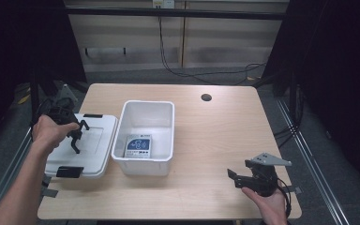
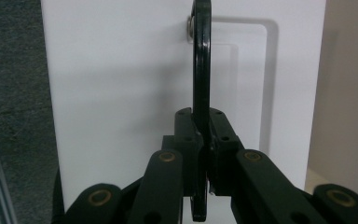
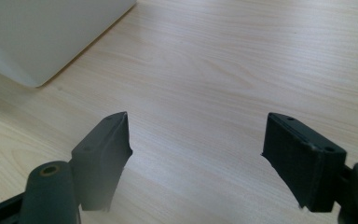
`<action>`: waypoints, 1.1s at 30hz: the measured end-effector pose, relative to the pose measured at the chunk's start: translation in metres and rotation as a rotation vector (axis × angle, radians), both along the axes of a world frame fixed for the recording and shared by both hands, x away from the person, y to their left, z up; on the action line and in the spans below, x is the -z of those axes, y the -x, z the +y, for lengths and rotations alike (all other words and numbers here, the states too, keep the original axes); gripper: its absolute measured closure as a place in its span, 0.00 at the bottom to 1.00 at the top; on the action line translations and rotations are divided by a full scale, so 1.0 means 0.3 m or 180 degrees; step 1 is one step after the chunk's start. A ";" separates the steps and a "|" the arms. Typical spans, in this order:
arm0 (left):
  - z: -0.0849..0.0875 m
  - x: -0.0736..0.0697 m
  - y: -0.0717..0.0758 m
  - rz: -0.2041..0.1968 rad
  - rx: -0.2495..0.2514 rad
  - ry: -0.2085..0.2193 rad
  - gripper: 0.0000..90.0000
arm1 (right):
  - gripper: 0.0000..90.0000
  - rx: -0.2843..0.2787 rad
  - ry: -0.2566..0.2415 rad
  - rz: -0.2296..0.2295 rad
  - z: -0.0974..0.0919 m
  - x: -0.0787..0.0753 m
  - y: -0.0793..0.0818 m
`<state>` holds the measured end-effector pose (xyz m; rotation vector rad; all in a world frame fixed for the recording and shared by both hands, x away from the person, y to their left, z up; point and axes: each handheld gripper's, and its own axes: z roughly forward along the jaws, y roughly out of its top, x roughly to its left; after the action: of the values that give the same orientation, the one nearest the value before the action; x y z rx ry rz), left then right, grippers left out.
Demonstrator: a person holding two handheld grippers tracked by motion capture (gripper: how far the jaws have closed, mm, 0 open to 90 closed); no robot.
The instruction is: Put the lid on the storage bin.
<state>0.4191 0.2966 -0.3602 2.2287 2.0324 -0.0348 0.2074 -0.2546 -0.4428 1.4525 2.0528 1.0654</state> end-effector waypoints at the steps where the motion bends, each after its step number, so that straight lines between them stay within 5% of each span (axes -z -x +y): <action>1: 0.003 -0.011 0.001 0.0010 0.0007 -0.0014 0.94 | 0.25 -0.0002 0.0001 0.0001 0.000 0.000 0.000; 33: 0.018 -0.149 0.033 -0.0152 0.0049 0.0042 0.94 | 0.24 0.0000 0.0007 0.0007 -0.001 0.002 0.000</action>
<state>0.4092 0.3022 -0.3155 2.2154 1.9851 0.0034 0.2075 -0.2548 -0.4434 1.4533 2.0547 1.0617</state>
